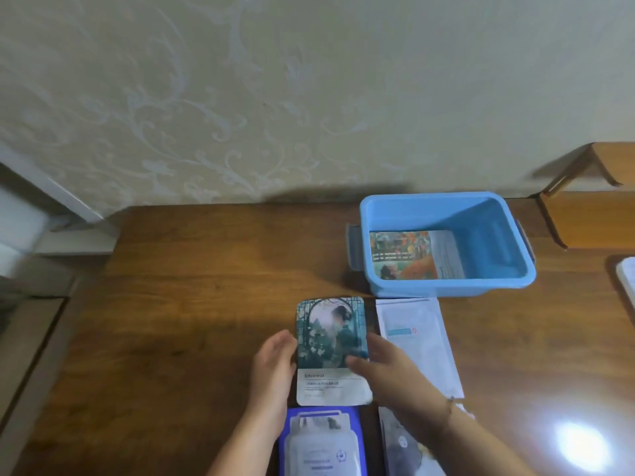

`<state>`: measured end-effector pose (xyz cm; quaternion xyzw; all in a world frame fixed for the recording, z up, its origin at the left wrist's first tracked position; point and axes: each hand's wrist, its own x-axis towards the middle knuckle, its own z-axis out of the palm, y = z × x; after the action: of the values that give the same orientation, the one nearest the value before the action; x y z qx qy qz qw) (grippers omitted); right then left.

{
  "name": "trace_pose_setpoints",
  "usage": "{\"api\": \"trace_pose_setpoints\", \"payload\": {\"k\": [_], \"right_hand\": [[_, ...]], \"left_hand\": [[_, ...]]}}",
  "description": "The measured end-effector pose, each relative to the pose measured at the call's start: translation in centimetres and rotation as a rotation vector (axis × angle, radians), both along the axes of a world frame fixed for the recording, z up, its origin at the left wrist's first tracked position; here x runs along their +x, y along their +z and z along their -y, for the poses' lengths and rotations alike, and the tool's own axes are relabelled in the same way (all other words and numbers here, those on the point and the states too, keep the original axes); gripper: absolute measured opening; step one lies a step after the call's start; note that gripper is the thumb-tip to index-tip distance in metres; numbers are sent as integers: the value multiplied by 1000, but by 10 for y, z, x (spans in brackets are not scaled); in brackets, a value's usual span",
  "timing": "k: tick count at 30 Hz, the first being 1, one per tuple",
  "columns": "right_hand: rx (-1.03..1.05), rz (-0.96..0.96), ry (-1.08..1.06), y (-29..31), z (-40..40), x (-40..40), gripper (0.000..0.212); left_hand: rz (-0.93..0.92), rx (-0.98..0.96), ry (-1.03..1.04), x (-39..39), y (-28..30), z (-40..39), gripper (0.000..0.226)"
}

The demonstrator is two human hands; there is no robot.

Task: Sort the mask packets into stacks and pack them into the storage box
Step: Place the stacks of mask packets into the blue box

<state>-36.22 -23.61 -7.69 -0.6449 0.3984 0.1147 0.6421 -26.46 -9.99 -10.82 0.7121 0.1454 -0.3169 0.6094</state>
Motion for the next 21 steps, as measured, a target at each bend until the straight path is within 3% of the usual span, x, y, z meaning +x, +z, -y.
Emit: {"api": "trace_pose_setpoints", "payload": {"k": [2,4,8,12,14,21], "right_hand": [[68,-62,-155,-17,-3,13,27],[76,-112,-230,-27,-5,27,32],[-33,-220,-213,-38,-6,42,40],[-151,-270,-164,-49,-4,47,17],[-183,-234,-142,-38,-7,47,25],[-174,-48,-49,-13,3,40,24]], "left_hand": [[6,6,-45,-4,0,0,23],[-18,-14,-42,-4,2,1,18],[-68,-42,0,-1,2,-2,20],[-101,-66,33,3,1,-5,21],[-132,-84,56,5,0,-6,19],[-156,-97,9,12,0,-13,24]]}}
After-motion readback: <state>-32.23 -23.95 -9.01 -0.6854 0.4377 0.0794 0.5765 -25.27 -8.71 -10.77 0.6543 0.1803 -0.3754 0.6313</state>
